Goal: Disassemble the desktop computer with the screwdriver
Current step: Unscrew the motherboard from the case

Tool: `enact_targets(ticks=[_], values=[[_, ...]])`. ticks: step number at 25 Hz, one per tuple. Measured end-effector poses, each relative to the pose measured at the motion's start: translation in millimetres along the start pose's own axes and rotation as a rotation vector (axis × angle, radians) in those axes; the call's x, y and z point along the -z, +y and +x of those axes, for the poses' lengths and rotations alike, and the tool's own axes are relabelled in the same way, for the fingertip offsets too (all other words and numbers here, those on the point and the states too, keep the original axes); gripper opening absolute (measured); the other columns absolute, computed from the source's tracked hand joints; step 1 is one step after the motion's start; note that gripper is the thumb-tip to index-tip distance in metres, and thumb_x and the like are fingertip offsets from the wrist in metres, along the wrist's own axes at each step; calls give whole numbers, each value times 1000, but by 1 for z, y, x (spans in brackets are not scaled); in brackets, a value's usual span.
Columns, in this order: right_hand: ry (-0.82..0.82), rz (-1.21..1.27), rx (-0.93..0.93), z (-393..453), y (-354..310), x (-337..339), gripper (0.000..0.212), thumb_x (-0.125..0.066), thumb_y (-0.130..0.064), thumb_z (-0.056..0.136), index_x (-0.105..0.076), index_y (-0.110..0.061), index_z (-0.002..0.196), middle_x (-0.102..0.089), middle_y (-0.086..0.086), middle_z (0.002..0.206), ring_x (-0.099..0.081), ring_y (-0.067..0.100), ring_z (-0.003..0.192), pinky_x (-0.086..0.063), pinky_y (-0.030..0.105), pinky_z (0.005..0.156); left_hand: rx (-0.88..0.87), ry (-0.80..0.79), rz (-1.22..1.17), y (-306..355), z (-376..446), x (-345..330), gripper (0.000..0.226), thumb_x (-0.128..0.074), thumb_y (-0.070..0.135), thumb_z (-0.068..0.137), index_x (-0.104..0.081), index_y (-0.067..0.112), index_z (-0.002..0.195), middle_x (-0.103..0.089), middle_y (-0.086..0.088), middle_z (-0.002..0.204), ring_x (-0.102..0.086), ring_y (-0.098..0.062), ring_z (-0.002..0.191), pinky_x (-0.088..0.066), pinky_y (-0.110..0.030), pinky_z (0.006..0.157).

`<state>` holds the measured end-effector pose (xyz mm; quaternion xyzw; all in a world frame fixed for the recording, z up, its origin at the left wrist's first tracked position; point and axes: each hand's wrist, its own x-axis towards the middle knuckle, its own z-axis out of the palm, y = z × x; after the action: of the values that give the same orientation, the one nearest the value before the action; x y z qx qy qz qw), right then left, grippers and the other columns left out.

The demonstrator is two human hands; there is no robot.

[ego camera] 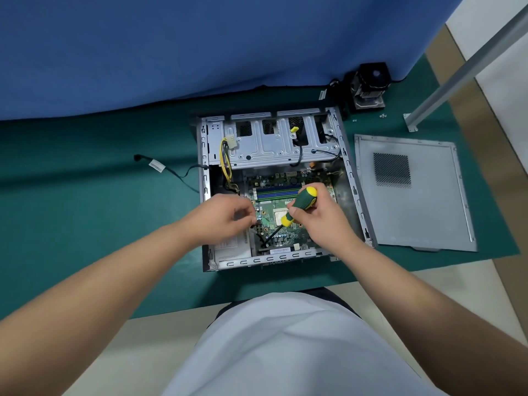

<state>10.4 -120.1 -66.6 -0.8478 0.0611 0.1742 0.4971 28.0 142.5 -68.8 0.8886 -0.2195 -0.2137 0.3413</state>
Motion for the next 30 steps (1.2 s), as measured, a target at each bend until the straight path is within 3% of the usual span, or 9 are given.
enact_targets(ticks=[2,8,12,17,23,30], values=[[-26,-10,1,1,2,-4,33,-72,-24,95,-46,-39,107,-75,-17,103,-74,10,88,-59,42,78,-8,46,23,-1,6,-1,8,-61,33,100,-64,29,93,-60,14,84,-55,-2,81,-46,-30,72],[-92,-112,31,1,6,-8,35,-71,-22,96,-45,-39,113,-74,-19,106,-70,0,88,-54,29,81,11,190,111,-10,28,-15,16,-57,34,103,-67,23,105,-65,10,94,-55,-13,92,-47,-36,81],[-109,-138,38,2,8,-8,35,-71,-24,95,-44,-37,115,-74,-17,107,-71,6,88,-57,34,87,58,295,195,-12,34,-25,17,-52,35,105,-65,25,109,-66,9,95,-60,-15,86,-53,-41,75],[-119,-143,23,3,11,-11,38,-72,-25,94,-43,-42,111,-74,-12,106,-71,20,82,-58,43,80,53,319,262,-15,34,-31,20,-47,36,107,-63,24,111,-66,8,96,-63,-18,86,-53,-43,76],[-125,-145,14,5,15,-14,39,-72,-25,94,-43,-47,107,-74,-16,104,-69,18,71,-55,36,62,76,325,280,-17,36,-34,22,-46,37,107,-63,24,112,-67,6,98,-64,-20,87,-53,-43,75],[-155,-152,68,2,17,-18,40,-73,-21,94,-45,-45,109,-72,-20,106,-71,9,78,-57,32,76,97,315,306,-18,36,-34,23,-45,39,108,-63,25,113,-67,7,100,-64,-20,89,-53,-43,76]])
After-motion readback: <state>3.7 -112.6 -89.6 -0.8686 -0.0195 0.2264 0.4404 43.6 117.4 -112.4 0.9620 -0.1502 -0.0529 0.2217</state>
